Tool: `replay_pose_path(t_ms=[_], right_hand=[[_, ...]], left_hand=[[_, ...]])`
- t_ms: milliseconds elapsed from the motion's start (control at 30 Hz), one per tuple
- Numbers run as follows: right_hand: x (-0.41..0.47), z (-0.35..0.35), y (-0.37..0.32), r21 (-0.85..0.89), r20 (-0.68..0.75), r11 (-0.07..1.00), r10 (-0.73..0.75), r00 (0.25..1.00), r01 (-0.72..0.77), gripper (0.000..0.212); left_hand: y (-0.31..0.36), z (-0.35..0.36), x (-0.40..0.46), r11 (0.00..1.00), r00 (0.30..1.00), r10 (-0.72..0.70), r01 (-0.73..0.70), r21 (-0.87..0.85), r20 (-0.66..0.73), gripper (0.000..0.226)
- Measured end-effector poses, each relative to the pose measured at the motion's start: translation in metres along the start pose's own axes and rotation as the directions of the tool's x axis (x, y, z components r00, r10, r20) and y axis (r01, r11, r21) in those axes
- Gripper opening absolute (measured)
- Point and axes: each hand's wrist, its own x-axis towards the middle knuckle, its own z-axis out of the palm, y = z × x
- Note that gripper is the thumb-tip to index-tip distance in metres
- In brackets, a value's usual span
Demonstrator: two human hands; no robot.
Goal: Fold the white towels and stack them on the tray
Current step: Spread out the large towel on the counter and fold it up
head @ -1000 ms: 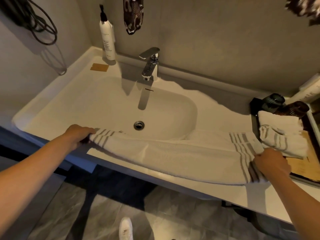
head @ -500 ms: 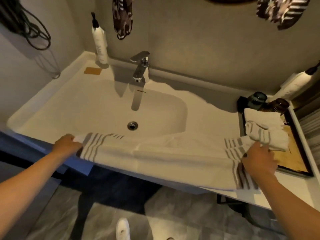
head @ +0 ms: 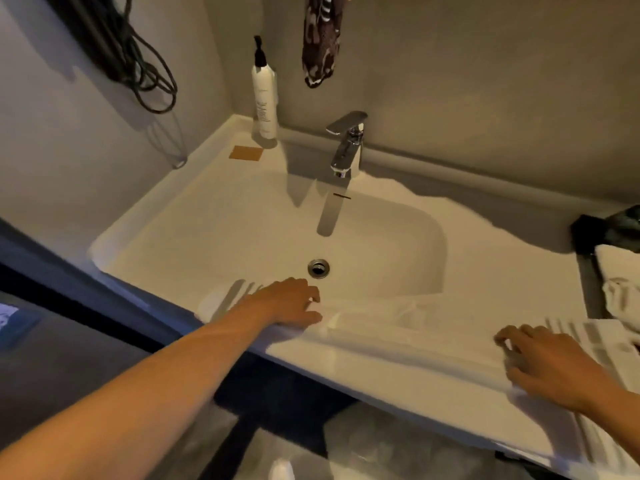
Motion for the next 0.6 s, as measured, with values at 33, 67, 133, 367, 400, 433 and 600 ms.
replay_pose_path(t_ms=[33,67,133,367,400,433,600], right_hand=[[0.0,-0.004,0.001,0.044,0.044,0.999,-0.009,0.999,0.007,0.02],[0.002,-0.007,0.002,0.124,0.064,0.992,-0.023,0.998,0.015,0.013],[0.008,-0.01,0.008,0.316,0.017,0.949,0.001,1.0,-0.006,0.014],[0.04,-0.046,0.016,0.464,-0.169,0.885,0.141,0.976,-0.047,0.016],[0.047,-0.045,0.019,0.461,-0.159,0.884,0.173,0.972,-0.082,0.017],[0.055,-0.042,0.021,0.443,-0.142,0.889,0.194,0.971,-0.112,0.017],[0.069,-0.007,0.007,0.299,-0.171,0.917,0.324,0.93,-0.265,0.02]], left_hand=[[0.001,-0.002,0.002,0.999,1.0,0.022,-0.023,-0.025,-0.021,0.026],[0.001,-0.005,0.004,0.995,0.999,0.03,-0.034,-0.089,-0.045,0.013],[-0.004,-0.012,0.006,0.974,0.996,0.048,-0.064,-0.219,-0.078,0.019],[-0.033,-0.032,0.036,0.931,0.964,0.039,-0.131,-0.342,-0.264,0.011],[-0.036,-0.031,0.041,0.936,0.957,0.022,-0.121,-0.33,-0.289,0.012],[-0.038,-0.028,0.048,0.946,0.948,0.012,-0.114,-0.305,-0.319,0.014],[-0.037,0.006,0.082,0.999,0.916,-0.023,0.008,-0.04,-0.401,0.025]])
